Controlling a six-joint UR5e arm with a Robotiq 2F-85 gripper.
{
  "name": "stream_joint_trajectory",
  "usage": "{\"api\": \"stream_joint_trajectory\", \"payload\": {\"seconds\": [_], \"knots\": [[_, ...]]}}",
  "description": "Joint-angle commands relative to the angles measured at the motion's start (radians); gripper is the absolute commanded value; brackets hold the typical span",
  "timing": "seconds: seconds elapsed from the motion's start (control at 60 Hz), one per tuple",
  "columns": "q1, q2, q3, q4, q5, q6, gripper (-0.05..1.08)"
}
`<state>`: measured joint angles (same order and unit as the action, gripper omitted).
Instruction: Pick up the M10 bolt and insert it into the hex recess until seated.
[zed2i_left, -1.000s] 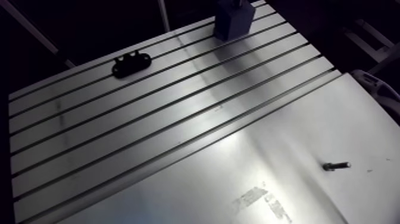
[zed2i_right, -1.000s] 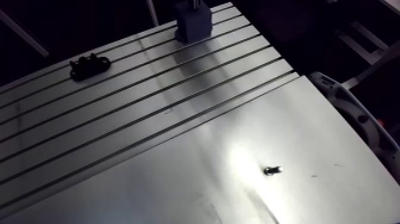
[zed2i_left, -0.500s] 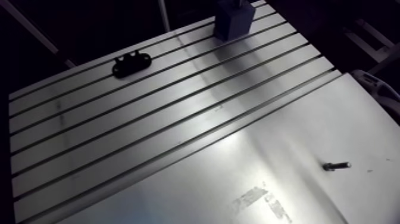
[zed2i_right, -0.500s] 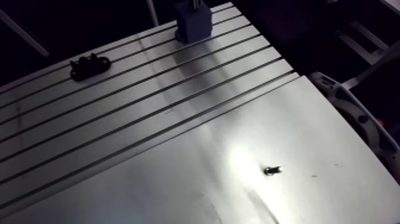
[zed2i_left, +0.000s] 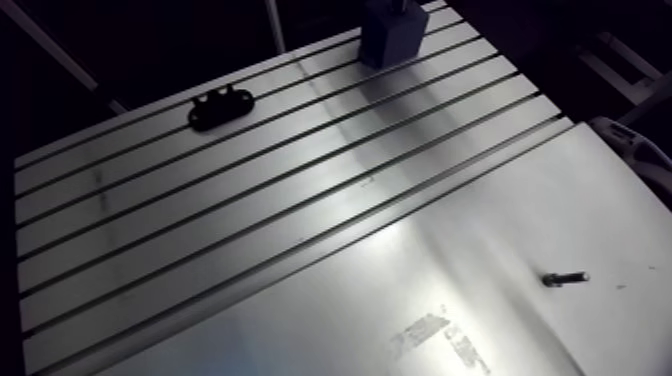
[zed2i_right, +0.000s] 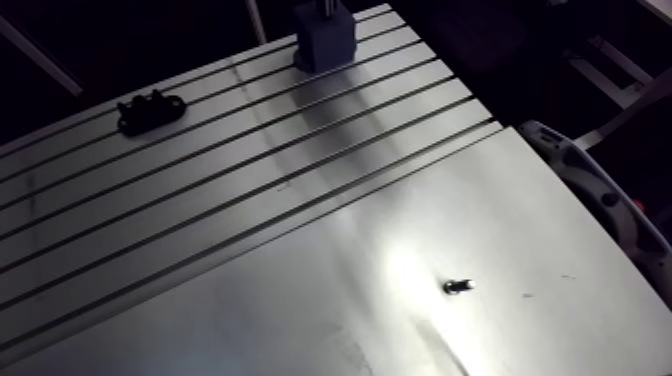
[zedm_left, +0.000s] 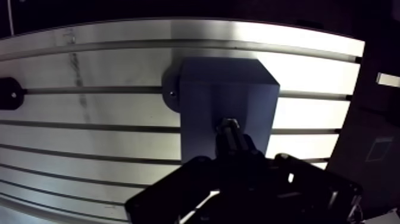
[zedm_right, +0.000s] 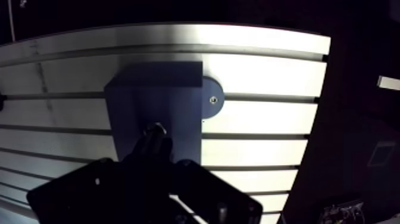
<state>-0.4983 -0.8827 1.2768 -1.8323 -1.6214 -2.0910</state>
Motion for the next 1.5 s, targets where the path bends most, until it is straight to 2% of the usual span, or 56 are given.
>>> {"api": "stream_joint_trajectory", "payload": {"seconds": [0.017,1.117,1.15,1.167,1.183,1.2,1.217,1.25,1.267,1.283,1.333,1.35,1.367,1.383,1.5], "knots": [[0.001,0.000,0.000,0.000,0.001,-0.001,1.08],[0.004,-0.021,-0.012,0.009,0.007,-0.001,1.06],[0.003,-0.021,-0.012,0.009,0.007,-0.001,1.04],[0.004,-0.021,-0.013,0.008,0.007,0.001,0.93],[0.004,-0.021,-0.013,0.008,0.007,0.001,0.93],[0.003,-0.021,-0.014,0.008,0.007,0.002,0.75],[0.003,-0.021,-0.014,0.008,0.007,0.002,0.75],[0.004,-0.023,-0.013,0.008,0.007,0.004,0.34],[0.004,-0.023,-0.013,0.008,0.007,0.004,0.34],[0.004,-0.026,-0.012,0.008,0.008,0.004,0.26],[0.003,-0.030,-0.011,0.006,0.008,0.005,0.22],[0.003,-0.034,-0.011,0.006,0.007,0.005,0.15],[0.003,-0.034,-0.011,0.006,0.007,0.005,0.15],[0.003,-0.038,-0.013,0.006,0.007,0.004,0.02],[0.001,-0.053,-0.015,0.006,0.005,0.004,0.00]]}}
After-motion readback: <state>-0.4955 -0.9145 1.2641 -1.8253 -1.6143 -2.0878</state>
